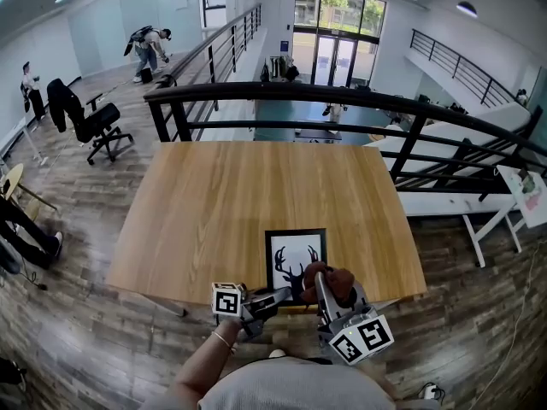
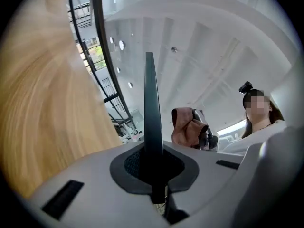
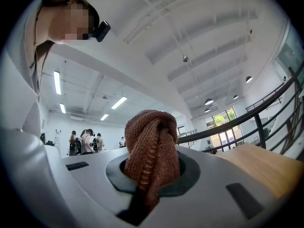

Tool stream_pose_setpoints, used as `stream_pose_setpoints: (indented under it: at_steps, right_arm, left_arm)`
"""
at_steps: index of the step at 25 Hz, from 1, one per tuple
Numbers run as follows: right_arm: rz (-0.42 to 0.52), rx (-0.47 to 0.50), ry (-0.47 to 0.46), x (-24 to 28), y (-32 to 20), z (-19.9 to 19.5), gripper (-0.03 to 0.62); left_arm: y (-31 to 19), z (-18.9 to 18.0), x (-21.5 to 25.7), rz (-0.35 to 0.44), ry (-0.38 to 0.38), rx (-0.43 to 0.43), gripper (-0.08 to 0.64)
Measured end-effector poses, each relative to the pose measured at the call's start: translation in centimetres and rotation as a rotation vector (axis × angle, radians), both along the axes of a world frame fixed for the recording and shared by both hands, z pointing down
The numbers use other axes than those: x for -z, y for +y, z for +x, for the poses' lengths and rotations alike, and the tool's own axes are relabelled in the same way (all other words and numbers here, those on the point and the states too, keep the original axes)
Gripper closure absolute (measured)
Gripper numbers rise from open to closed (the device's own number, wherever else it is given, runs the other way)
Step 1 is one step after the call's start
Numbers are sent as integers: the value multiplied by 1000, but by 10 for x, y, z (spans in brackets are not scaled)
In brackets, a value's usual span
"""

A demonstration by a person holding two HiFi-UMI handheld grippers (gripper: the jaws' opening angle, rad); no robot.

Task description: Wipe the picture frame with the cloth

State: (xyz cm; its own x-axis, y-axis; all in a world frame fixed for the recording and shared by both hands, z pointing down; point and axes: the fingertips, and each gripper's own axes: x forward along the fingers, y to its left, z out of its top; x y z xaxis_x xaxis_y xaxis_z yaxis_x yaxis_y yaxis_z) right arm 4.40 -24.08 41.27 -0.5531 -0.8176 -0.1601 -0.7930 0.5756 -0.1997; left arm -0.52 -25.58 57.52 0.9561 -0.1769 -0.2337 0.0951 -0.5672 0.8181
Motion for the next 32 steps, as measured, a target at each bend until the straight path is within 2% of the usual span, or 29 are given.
stream_pose_setpoints:
  at_steps: [4,9,14,19,23,27,30,32]
  right_arm:
    - [46,13,27,16,7,-5,546]
    - [71,44,5,31,14,-9,546]
    - [105,49,-4,47,18,-6,546]
    - [147,79,-8,65,22,-8,546]
    - [219,116,9,94,26,-11,546]
    - [384,134,56,149,24,-21,546]
    - [522,103,111,193,17,-30,546]
    - [567,76,146,212,5,-34,546]
  left_arm:
    - [-22,12,60,151,51,8,545]
    - [-40,15,135,343,98,0,545]
    - [-36,24,187,503,66,-4,545]
    - [-25,33,194,535,48,-30,545]
    - [-24,40,189,533,18,-28,545]
    - [-22,41,190,534,9,-19,545]
    - [-17,42,192,544,-3,-16,545]
    - [-14,45,193,552,-7,-11,545]
